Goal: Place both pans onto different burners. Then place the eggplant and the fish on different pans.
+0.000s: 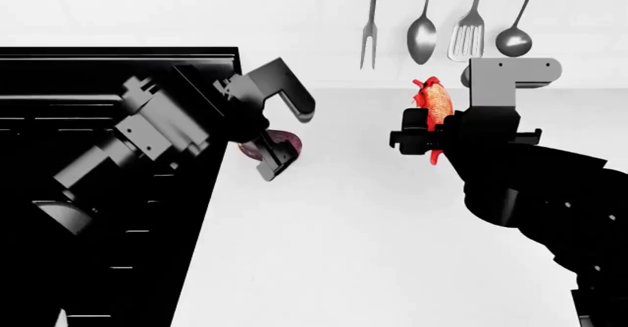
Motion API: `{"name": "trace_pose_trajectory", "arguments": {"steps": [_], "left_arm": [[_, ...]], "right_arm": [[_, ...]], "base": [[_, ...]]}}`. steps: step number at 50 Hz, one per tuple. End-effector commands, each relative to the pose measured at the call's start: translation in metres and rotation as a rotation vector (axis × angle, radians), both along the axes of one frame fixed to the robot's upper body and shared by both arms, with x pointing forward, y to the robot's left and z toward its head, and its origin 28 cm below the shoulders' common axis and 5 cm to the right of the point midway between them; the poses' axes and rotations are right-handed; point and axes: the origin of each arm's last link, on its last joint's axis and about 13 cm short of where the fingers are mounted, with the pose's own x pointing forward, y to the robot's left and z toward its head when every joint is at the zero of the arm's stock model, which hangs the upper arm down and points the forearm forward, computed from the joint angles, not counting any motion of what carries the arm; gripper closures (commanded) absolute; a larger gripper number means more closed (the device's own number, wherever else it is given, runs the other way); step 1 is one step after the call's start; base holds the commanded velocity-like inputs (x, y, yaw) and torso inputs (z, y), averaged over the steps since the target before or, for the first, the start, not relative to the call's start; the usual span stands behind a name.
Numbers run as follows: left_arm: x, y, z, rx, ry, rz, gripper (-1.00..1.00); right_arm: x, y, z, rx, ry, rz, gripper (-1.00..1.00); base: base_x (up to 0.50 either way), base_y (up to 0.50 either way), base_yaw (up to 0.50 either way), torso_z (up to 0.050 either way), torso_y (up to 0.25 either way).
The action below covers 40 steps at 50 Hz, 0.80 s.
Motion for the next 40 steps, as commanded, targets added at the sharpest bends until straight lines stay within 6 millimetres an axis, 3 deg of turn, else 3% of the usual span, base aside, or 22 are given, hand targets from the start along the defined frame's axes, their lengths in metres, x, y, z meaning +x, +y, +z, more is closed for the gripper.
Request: {"name": "trace_pose_trajectory", "arguments": {"steps": [1, 14, 19, 20, 40], "left_arm": [[0.002, 0.000, -0.006, 0.011, 0.006, 0.006, -1.00], [0.004, -0.001, -0.009, 0.017, -0.002, 0.018, -1.00], [0.003, -0.002, -0.014, 0.031, 0.002, 0.001, -1.00], [0.002, -0.002, -0.015, 0.037, -0.007, -0.009, 1.00], [0.006, -0.001, -0.014, -0.007, -0.071, 0.023, 1.00]], "right_arm": [[0.001, -0.001, 0.000, -0.007, -0.007, 0.002, 1.00], [0.003, 0.000, -0.002, -0.001, -0.002, 0.006, 1.00], [0.004, -0.001, -0.004, 0.002, 0.001, 0.006, 1.00], [0.004, -0.001, -0.004, 0.002, 0.002, 0.006, 1.00], [0.004, 0.001, -0.006, 0.002, 0.005, 0.009, 1.00]], "base": [[0.00, 0.00, 0.00, 0.000, 0.000], [0.00, 0.00, 0.00, 0.000, -0.210], [0.00, 0.00, 0.00, 0.000, 0.000], [0.00, 0.00, 0.00, 0.000, 0.000], [0.00, 0.00, 0.00, 0.000, 0.011]]}}
